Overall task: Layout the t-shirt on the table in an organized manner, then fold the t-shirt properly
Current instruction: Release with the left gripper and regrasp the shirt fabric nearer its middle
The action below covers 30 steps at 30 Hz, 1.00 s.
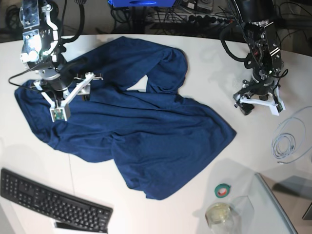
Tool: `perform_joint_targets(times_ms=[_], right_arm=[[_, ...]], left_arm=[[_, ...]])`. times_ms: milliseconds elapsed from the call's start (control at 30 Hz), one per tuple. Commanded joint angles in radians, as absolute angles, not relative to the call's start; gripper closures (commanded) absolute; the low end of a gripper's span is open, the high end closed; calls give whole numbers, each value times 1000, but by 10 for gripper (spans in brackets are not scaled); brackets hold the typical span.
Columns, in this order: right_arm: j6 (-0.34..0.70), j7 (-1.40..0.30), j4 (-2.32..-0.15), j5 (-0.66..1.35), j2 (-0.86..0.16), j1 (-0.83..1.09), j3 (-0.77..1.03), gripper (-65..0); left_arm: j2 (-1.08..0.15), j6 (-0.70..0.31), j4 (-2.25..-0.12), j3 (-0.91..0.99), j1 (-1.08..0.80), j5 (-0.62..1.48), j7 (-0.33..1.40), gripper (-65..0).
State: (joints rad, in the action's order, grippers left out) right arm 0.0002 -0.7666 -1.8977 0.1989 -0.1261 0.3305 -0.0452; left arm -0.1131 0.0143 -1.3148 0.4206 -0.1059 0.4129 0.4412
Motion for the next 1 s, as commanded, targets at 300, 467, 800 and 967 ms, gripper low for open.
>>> perform_joint_targets(times_ms=[300,467,800,967], right_arm=[[1,-746,-1908,203,-128,337,-44,-327],[1,-743,-1906,203,-131,349,-38,-327],[1,-745,-1867,202,-133,338,-36,-327],[1,-748,-1819,202,-133,326,-42,-327]], left_arm=[[-88,4,-1073,275,113,435,415,-484],[-85,10,-1003,269,162,438,415,-165],[-101,277,-1343,133,70,409,461,0],[-99,323,-1336,-58,142,326,487,0]])
